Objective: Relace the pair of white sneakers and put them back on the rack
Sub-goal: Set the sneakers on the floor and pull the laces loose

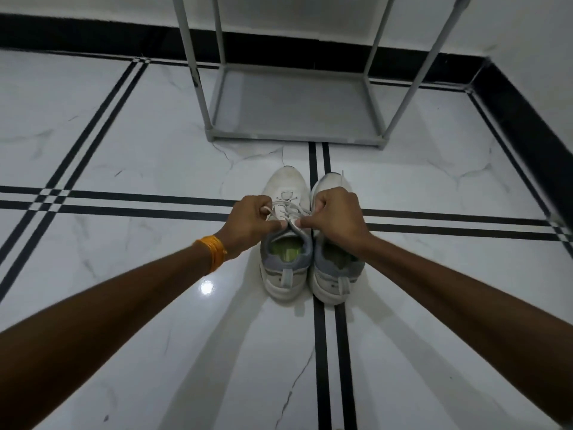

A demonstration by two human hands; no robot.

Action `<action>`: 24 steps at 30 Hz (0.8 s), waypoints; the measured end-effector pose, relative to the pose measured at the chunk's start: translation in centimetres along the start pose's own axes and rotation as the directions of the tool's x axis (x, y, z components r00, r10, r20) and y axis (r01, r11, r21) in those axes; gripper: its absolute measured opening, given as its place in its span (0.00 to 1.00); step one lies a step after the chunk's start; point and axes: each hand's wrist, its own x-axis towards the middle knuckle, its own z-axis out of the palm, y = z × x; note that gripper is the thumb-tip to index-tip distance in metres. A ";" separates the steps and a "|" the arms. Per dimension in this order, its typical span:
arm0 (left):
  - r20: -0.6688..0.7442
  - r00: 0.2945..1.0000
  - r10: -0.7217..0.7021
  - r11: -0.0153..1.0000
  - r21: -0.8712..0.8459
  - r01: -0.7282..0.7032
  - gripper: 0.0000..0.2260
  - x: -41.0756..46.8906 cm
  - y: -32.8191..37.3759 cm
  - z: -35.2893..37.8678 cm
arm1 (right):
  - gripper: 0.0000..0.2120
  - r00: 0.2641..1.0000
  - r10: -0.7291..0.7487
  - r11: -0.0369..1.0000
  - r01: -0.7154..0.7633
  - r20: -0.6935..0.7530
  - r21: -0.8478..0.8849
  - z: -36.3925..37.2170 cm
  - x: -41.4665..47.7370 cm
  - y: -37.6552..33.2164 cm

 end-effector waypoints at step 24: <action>0.397 0.756 0.521 0.634 0.413 -0.654 0.14 0.7 10.5 -5.6 | 0.06 0.814 -0.578 0.624 0.488 0.060 -0.611 -11.7 2.6 -7.0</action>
